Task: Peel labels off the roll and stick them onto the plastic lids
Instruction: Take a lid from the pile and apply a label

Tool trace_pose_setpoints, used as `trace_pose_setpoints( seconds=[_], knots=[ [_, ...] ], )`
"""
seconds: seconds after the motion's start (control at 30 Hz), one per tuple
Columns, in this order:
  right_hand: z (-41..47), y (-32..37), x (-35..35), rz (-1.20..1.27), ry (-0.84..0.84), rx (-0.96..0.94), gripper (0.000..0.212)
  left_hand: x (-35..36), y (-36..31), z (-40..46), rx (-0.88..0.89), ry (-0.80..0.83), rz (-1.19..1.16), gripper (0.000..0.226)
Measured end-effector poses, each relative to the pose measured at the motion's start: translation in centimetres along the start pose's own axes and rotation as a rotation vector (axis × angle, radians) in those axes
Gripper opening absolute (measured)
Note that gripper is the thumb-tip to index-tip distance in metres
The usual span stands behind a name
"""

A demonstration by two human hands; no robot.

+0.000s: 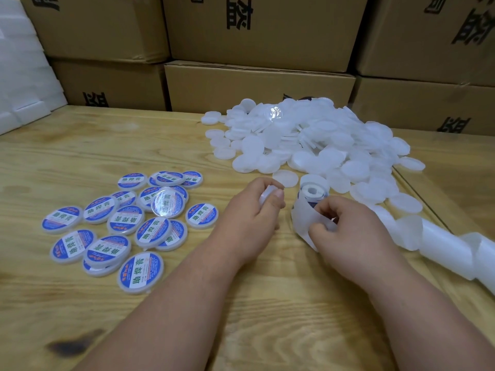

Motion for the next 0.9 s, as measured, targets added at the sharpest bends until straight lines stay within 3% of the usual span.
trace_pose_setpoints(
  seconds=[0.07,0.17,0.4,0.67,0.9],
  knots=[
    [0.05,0.0,0.03,0.023,0.002,-0.003,0.004,0.39,-0.04,-0.07,-0.005,0.046,-0.011,0.015],
    [-0.06,0.13,-0.02,0.054,-0.022,-0.026,0.024,0.59,-0.17,-0.03,-0.015,0.067,-0.005,0.023],
    [-0.01,0.12,0.1,0.1,0.027,-0.004,0.005,0.66,-0.29,-0.04,0.007,0.059,0.04,0.019],
    [-0.16,0.31,0.2,0.089,0.058,-0.04,0.017,1.02,-0.36,-0.04,0.013,0.092,-0.017,0.026],
    [-0.26,0.64,0.49,0.145,0.133,-0.028,0.014,0.97,-0.25,0.01,0.003,0.092,-0.025,0.024]
  ],
)
Point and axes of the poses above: each hand's wrist, its own z-axis towards the middle knuckle, its own x-axis out of the palm, y = z × x, the point moved 5 cm from there along z, towards the middle knuckle, and after that the axes turned 6 degrees about -x, right-handed, at the moved point
